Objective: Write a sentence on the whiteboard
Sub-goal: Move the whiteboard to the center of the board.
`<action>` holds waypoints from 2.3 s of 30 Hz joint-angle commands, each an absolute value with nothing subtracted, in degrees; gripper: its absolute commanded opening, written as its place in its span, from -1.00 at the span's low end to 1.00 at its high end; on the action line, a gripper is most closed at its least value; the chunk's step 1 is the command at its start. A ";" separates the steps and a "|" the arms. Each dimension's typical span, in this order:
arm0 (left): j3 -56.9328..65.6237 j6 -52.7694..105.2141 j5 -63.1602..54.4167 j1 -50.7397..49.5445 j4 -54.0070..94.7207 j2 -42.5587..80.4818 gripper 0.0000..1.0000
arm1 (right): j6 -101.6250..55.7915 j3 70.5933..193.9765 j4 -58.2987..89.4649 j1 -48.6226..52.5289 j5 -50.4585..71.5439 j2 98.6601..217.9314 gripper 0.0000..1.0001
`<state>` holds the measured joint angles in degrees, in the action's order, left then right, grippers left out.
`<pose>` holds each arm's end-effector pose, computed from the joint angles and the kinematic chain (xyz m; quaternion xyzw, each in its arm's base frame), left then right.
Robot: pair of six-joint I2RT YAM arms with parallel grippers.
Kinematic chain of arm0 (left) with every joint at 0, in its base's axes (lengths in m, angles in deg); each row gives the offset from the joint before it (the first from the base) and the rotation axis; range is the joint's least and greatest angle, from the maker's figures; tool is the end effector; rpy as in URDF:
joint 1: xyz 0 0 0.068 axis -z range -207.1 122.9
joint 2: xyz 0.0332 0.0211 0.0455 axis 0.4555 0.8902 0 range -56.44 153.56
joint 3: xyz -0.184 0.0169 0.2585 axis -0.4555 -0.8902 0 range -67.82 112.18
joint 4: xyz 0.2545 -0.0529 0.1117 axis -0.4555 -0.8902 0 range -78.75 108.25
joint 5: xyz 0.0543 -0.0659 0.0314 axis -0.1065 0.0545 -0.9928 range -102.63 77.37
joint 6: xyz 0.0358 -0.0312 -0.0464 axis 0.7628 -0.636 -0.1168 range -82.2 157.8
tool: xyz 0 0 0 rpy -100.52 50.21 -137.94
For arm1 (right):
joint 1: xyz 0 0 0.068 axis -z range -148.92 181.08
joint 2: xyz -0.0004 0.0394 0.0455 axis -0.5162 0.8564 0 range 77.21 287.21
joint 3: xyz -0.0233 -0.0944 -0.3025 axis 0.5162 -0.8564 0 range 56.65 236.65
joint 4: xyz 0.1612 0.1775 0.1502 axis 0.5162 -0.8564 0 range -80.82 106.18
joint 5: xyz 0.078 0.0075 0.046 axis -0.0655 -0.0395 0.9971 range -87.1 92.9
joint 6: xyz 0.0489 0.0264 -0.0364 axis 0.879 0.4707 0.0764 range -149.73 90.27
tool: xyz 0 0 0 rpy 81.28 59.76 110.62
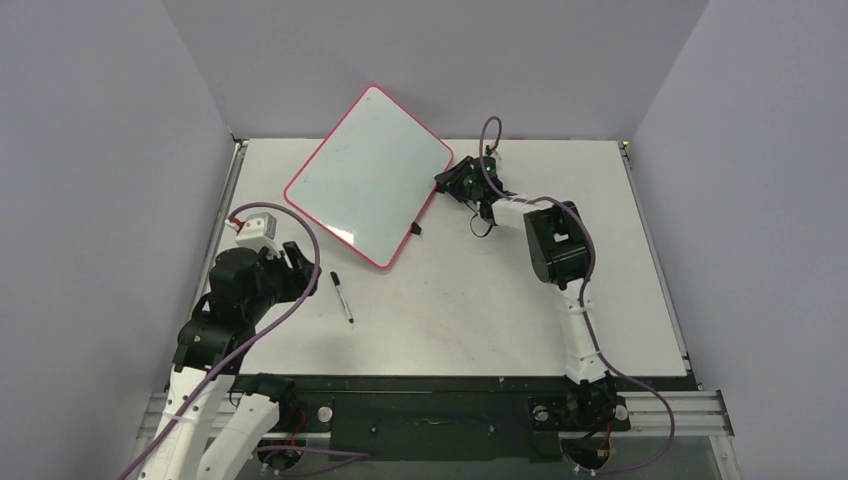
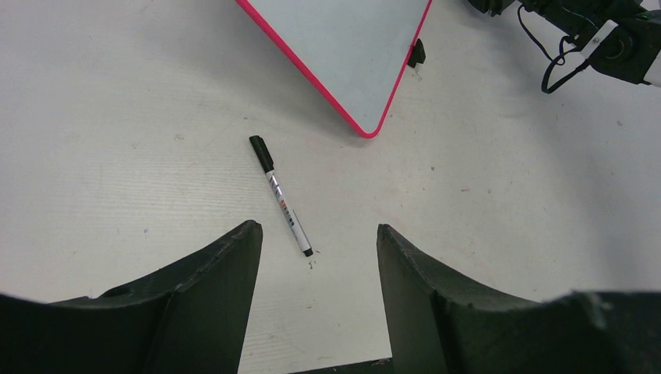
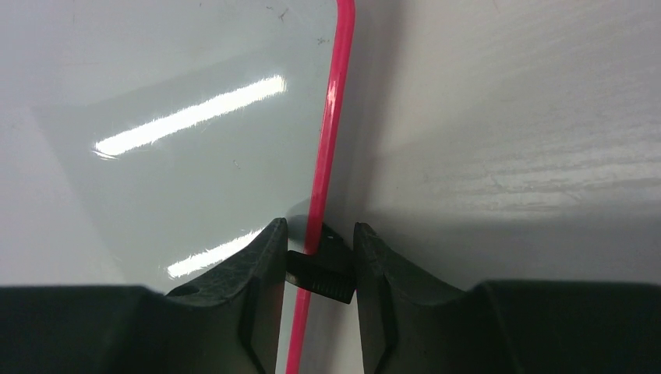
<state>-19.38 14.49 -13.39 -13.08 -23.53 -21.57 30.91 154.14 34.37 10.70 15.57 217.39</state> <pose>0.1197 -0.0291 0.3522 -0.0729 0.8550 -0.1589 0.4882 0.5676 0.2233 0.1226 0.2316 0.8054 0.4198 0.3486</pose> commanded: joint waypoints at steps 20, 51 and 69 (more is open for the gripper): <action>-19.66 14.97 -12.90 -13.58 -20.58 -22.48 0.06 | 27.67 118.88 39.43 9.31 8.65 193.78 -0.95; -19.73 14.86 -12.81 -13.65 -20.71 -20.88 0.06 | -10.46 126.68 20.68 9.43 16.50 181.06 0.22; -19.79 14.87 -12.63 -13.74 -20.49 -21.73 0.06 | -19.27 137.99 9.36 1.74 3.31 192.57 0.04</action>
<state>-19.71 14.49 -13.37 -13.34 -23.48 -20.96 -18.05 132.79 10.90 2.79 7.87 190.62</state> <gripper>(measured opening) 0.531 0.524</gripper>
